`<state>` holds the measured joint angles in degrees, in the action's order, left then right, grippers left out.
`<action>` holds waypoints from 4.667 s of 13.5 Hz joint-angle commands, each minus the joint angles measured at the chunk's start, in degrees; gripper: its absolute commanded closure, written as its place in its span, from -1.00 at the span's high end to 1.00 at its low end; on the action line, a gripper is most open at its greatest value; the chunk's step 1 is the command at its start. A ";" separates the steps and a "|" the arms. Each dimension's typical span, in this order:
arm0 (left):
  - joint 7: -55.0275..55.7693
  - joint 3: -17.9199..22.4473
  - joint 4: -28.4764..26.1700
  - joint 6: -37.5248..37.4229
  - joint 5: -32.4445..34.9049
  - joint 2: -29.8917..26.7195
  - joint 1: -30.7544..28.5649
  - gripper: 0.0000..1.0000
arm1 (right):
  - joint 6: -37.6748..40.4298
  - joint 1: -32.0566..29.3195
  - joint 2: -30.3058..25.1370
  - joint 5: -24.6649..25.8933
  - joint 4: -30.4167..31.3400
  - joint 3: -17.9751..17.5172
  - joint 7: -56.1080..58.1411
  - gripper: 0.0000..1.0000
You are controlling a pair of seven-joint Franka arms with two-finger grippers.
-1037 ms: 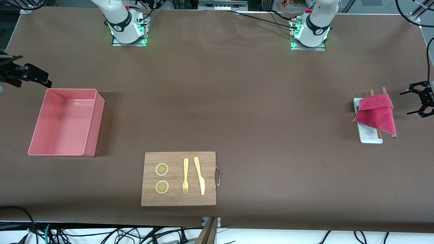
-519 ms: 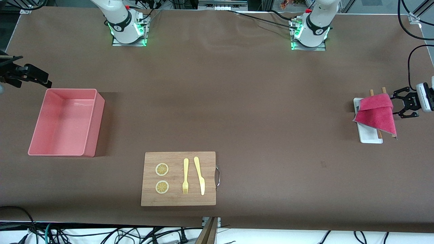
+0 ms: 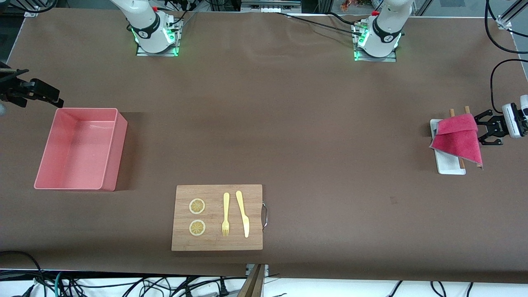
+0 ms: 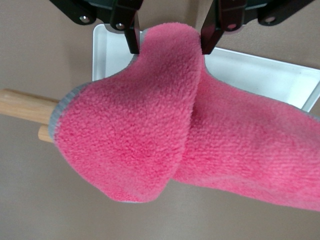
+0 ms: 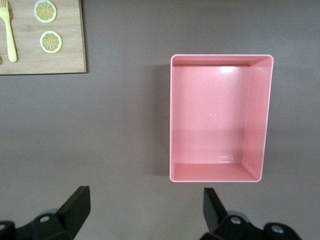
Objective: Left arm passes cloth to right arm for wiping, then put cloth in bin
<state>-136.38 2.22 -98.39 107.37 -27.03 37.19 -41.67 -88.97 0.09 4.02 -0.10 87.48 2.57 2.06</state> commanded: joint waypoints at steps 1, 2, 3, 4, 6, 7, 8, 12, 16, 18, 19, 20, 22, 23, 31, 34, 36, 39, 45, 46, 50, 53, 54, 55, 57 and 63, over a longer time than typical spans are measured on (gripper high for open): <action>-3.28 -0.29 1.62 -0.58 -1.80 0.78 -0.60 -0.92 | 0.38 -0.36 1.52 -0.78 -1.70 -0.02 0.23 0.99; -3.19 -0.20 1.63 -0.58 -1.71 0.69 -0.52 -1.00 | -0.06 -0.18 1.34 -0.60 -1.61 -0.02 0.14 0.99; -2.93 -0.29 2.06 -0.58 -1.45 0.52 -0.51 -1.00 | -0.15 -0.18 1.34 -0.60 -1.44 -0.11 0.14 0.99; -2.49 -0.20 2.59 -0.75 -1.27 0.43 -0.51 -1.00 | -0.24 -0.18 1.43 -0.43 -0.91 -0.20 0.14 0.99; -0.31 -0.03 4.78 -1.71 -0.92 -0.01 -0.51 -1.00 | -2.07 -0.01 1.43 0.18 1.27 -0.20 0.23 0.99; 1.80 0.06 6.27 -3.90 -0.83 -0.27 -0.43 -1.00 | -3.74 0.08 1.17 0.97 2.86 -0.37 0.23 0.99; 3.82 0.06 7.94 -5.66 0.04 -0.62 -0.34 -1.00 | -4.27 0.08 0.99 1.15 3.39 -0.46 0.23 0.99; 17.17 -0.81 9.71 -9.10 7.85 -6.50 0.27 -1.00 | -4.46 0.26 1.52 1.25 4.54 -0.55 -0.03 0.99; 33.59 -0.99 9.71 -13.58 13.65 -12.39 4.22 -1.00 | -6.64 -0.01 1.61 0.37 7.44 -2.57 -3.79 0.99; 43.51 -0.99 9.71 -16.74 16.12 -15.72 7.82 -1.00 | -8.84 0.08 1.78 -0.24 9.19 -5.10 -12.12 0.99; 48.61 -0.99 9.71 -18.06 17.00 -17.05 9.66 -1.00 | -10.76 0.08 2.48 -1.73 10.25 -6.17 -16.52 0.99; 53.19 -0.99 9.71 -18.94 17.27 -17.93 11.33 -1.00 | -12.87 0.17 3.09 -3.92 11.13 -7.13 -20.82 0.99; 63.20 -0.99 9.71 -21.40 17.27 -19.25 14.85 -1.00 | -16.04 0.26 5.11 -7.71 11.40 -10.11 -29.26 0.99; 68.39 -1.08 9.71 -22.11 17.27 -19.87 16.43 -1.00 | -18.06 0.43 6.17 -8.33 11.49 -12.05 -34.18 0.99; 112.85 -12.22 11.56 -22.83 11.41 -20.58 22.69 -1.00 | -35.80 5.61 14.69 -8.34 10.78 -20.59 -63.55 0.99; 126.31 -15.49 11.56 -15.81 8.05 -19.26 26.36 -1.00 | -46.69 8.60 19.17 -8.34 10.52 -22.16 -74.01 0.99; 136.59 -15.50 11.38 -9.40 4.28 -18.21 31.37 -1.00 | -53.99 10.09 22.16 -8.25 10.08 -23.66 -80.78 0.99; 146.81 -15.50 10.77 -2.19 1.90 -17.06 38.40 -1.00 | -62.00 12.38 25.59 -8.25 9.64 -23.93 -85.63 0.99; 157.47 -15.67 10.76 6.44 -0.55 -14.52 49.48 -1.00 | -68.08 16.07 31.30 -8.16 3.76 -23.93 -94.77 0.99; 157.21 -15.58 10.77 8.71 -4.05 -14.16 50.80 -1.00 | -69.66 16.77 32.27 -8.16 2.88 -23.93 -96.09 0.99; 157.21 -15.67 10.94 16.90 -6.28 -12.58 56.52 -1.00 | -72.48 17.83 34.38 -8.25 0.42 -23.93 -97.86 0.99; 157.12 -15.67 10.94 17.70 -8.22 -12.58 57.67 -1.00 | -73.44 19.24 35.44 -8.16 0.15 -23.93 -98.47 0.99; 157.12 -15.84 10.94 17.70 -8.30 -12.58 58.19 -1.00 | -74.84 19.59 35.88 -8.16 -0.03 -23.93 -99.00 0.99; 157.12 -15.85 10.94 17.79 -8.30 -12.58 58.98 -1.00 | -75.29 19.85 36.23 -8.16 -0.11 -23.93 -99.00 0.99; 156.68 -15.85 10.94 17.70 -8.04 -12.49 60.73 -1.00 | -75.21 19.86 36.24 -7.81 -0.12 -23.93 -98.83 0.99; 154.49 -15.85 10.68 17.70 -8.30 -12.40 62.94 -1.00 | -75.30 19.94 36.67 -8.07 -2.31 -23.93 -98.83 0.99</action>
<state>20.14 -14.24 -87.62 124.59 -33.79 24.83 20.78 -163.87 19.73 39.38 -7.77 87.13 -21.16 -96.40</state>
